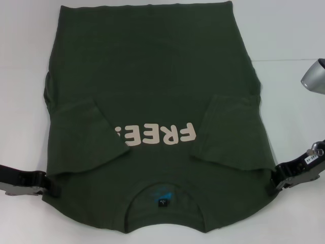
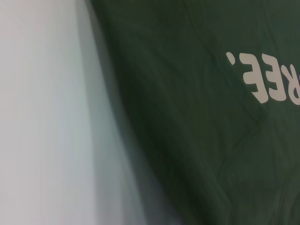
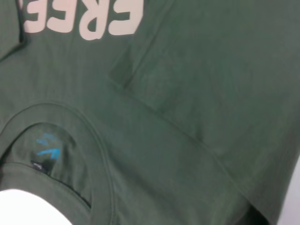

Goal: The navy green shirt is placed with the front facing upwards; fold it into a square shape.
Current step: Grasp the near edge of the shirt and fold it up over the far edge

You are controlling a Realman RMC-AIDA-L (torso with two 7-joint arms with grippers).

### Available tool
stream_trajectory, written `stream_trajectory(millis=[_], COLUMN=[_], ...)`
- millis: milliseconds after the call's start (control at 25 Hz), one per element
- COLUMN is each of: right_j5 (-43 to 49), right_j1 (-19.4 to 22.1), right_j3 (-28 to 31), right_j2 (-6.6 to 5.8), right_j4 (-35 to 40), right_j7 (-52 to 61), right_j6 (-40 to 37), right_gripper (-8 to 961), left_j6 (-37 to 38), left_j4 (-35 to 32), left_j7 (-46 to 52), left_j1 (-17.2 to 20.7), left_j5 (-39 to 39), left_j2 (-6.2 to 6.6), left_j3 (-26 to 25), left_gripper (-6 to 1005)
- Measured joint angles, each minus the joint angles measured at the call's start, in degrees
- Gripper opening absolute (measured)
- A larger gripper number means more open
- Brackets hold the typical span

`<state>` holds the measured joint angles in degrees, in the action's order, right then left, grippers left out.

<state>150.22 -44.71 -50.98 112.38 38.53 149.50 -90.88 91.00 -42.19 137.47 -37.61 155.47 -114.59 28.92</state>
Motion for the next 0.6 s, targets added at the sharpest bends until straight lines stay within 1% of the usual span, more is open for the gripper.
stream_trajectory(millis=[280, 480, 600], right_j5=[-0.2, -0.3, -0.3], right_j1=[-0.2, 0.3, 0.8], right_j3=[0.6, 0.6, 0.6], right_j2=[0.11, 0.08, 0.36], right_j4=[2.2, 3.7, 3.4], right_j7=[-2.7, -5.1, -8.1], right_j6=[-3.3, -7.9, -11.1], right_gripper=[64, 63, 62], left_j6=[2.5, 8.3, 12.5], left_j4=[-0.4, -0.8, -1.2], left_j7=[-0.3, -1.5, -1.9], left_j1=[0.0, -0.1, 0.2], left_j5=[0.0, 0.0, 0.0], left_j2=[0.31, 1.09, 1.39], left_j3=[-0.4, -2.1, -2.5], left_gripper=[28, 28, 28])
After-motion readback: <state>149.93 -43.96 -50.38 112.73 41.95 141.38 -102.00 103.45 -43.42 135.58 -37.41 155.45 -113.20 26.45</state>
